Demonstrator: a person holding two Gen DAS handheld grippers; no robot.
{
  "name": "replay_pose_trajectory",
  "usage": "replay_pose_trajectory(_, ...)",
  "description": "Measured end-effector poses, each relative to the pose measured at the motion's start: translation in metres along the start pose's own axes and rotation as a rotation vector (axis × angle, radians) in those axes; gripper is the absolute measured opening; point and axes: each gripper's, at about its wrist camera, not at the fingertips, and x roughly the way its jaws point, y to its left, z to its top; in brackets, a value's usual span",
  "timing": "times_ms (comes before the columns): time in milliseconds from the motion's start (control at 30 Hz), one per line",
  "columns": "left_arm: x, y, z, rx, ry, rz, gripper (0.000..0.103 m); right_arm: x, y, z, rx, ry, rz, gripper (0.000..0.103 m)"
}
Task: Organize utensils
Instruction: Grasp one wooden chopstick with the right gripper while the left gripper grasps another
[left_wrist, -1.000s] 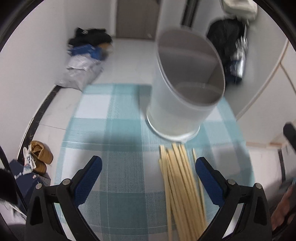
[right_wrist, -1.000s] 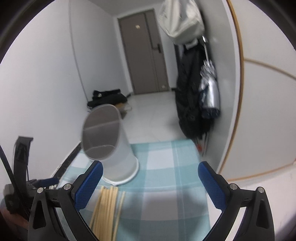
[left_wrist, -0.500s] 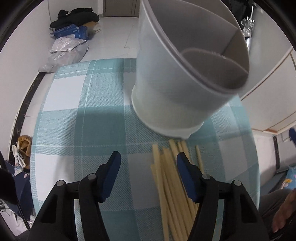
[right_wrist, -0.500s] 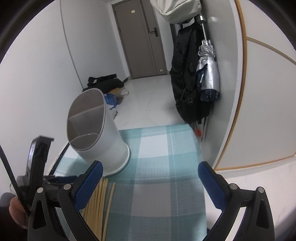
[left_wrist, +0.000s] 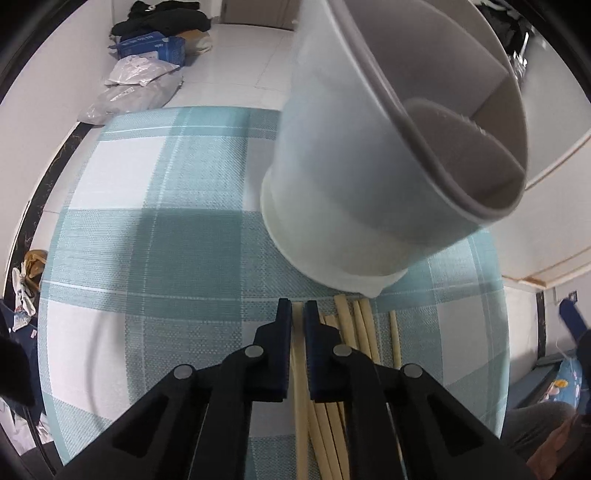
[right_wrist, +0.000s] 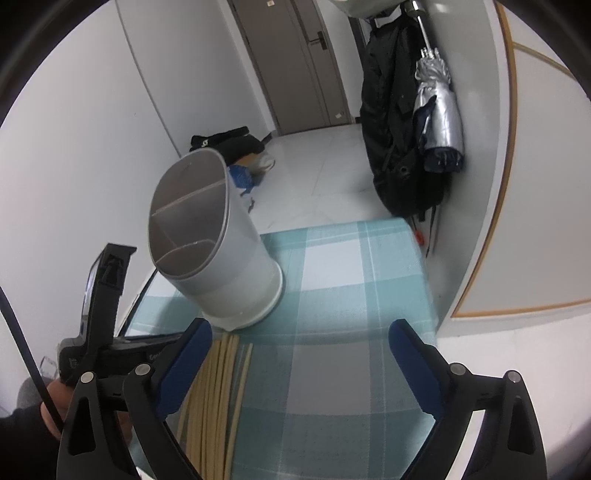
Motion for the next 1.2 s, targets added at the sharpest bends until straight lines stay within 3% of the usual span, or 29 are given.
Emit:
replay_pose_trajectory(167, -0.016, 0.006, -0.002, -0.046, -0.048, -0.023, 0.003, 0.016, 0.007, -0.007, -0.005, 0.083, 0.029, 0.085)
replay_pose_trajectory(233, -0.027, 0.006, -0.007, -0.054, -0.075, -0.039, 0.003, 0.027, 0.012, -0.011, 0.003, 0.14, 0.052, 0.072)
replay_pose_trajectory(367, -0.043, 0.013, -0.009, -0.072, -0.124, -0.077, 0.003, 0.052, 0.019, -0.02, 0.021, 0.243, 0.064, 0.059)
replay_pose_trajectory(433, -0.048, 0.018, -0.006, -0.083, -0.143, -0.104, 0.003, 0.064, 0.022, -0.024, 0.022, 0.291, 0.067, 0.046)
replay_pose_trajectory(500, -0.056, 0.018, -0.009, -0.088, -0.161, -0.119, 0.003, 0.074, 0.027, -0.024, 0.004, 0.316, 0.046, 0.042)
replay_pose_trajectory(700, -0.063, 0.045, 0.008, -0.11, -0.222, -0.165, 0.003, 0.094, 0.043, -0.028, -0.071, 0.355, -0.014, 0.035)
replay_pose_trajectory(900, -0.079, 0.051, 0.006, -0.128, -0.262, -0.196, 0.003, 0.101, 0.07, -0.036, -0.204, 0.342, -0.108, 0.03)
replay_pose_trajectory(967, -0.083, 0.053, 0.005, -0.131, -0.271, -0.206, 0.003, 0.101, 0.075, -0.039, -0.24, 0.333, -0.155, 0.025)
replay_pose_trajectory(1067, -0.087, 0.057, 0.005, -0.135, -0.279, -0.218, 0.003, 0.098, 0.078, -0.044, -0.271, 0.326, -0.164, 0.007)
replay_pose_trajectory(1200, -0.091, 0.059, 0.003, -0.134, -0.294, -0.223, 0.003, 0.094, 0.074, -0.046, -0.261, 0.319, -0.144, 0.003)
